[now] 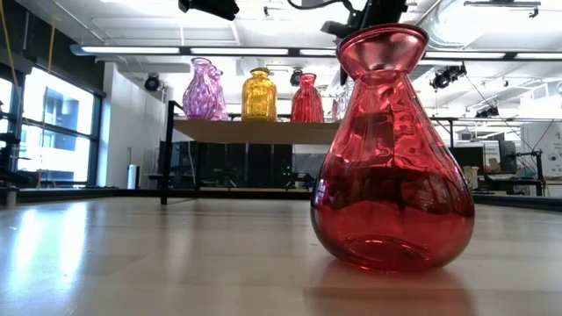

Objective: Sort vases onto shelf
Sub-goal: Put the transparent vase on the shelf and align it with the other transparent vases, then put the red vase on the shelf and align it with the other red vases

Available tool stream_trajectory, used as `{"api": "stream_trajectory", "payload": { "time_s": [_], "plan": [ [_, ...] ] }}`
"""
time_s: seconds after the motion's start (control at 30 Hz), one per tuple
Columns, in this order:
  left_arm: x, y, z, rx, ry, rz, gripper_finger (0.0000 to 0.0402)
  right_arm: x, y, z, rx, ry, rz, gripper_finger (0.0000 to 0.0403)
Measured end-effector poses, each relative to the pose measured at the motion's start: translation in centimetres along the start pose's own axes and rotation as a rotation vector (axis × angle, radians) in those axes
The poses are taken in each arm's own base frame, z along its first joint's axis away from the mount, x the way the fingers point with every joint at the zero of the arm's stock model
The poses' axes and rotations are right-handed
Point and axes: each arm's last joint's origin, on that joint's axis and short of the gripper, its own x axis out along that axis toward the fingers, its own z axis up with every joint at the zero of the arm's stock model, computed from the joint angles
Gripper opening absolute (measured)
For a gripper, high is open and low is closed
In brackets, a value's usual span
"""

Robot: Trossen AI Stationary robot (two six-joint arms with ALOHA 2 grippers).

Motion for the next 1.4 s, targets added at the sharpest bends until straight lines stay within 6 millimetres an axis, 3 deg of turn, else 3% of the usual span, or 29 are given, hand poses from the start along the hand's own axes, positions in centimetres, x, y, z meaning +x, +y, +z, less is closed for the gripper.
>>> {"api": "stream_trajectory", "payload": {
  "time_s": [1.1, 1.4],
  "plan": [
    [0.0, 0.0, 0.0, -0.001, 0.0, 0.0, 0.0127, -0.2, -1.0, -0.4, -0.003, 0.032, -0.093, 0.027],
    [0.0, 0.0, 0.0, -0.001, 0.001, 0.0, 0.0127, -3.0, -0.1, 1.0, -0.092, -0.012, -0.001, 0.027]
  ]
}}
